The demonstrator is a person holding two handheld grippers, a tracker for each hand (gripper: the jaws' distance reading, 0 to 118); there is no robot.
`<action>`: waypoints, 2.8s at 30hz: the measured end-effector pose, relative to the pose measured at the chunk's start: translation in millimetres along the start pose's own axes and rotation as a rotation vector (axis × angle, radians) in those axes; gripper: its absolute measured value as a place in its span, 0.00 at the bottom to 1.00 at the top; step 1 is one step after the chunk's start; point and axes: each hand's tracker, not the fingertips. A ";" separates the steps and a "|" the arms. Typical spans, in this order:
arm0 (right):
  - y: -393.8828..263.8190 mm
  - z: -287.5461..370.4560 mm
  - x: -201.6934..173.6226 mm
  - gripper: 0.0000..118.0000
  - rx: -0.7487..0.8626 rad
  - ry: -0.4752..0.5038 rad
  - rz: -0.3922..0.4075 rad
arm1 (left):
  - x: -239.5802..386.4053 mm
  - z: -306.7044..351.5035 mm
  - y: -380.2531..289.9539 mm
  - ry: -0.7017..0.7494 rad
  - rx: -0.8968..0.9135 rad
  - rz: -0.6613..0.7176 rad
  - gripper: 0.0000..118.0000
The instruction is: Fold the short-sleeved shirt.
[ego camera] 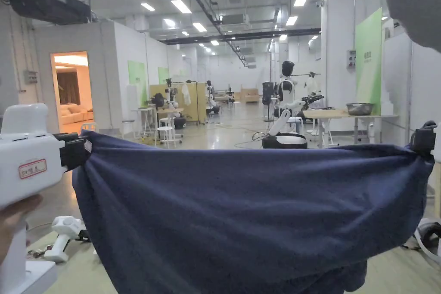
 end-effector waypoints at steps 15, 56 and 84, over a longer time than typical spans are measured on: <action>-5.7 -59.1 -7.4 0.10 -0.021 -0.028 0.026 | 6.6 -79.6 -3.9 0.025 -0.017 -0.019 0.05; -380.3 -59.6 75.8 0.10 -0.504 -0.013 -0.123 | -8.6 -8.2 -352.5 -0.044 -0.465 0.226 0.05; -376.3 140.3 89.6 0.86 -0.454 -0.041 -0.403 | 20.4 148.1 -317.2 0.007 -0.268 0.062 0.92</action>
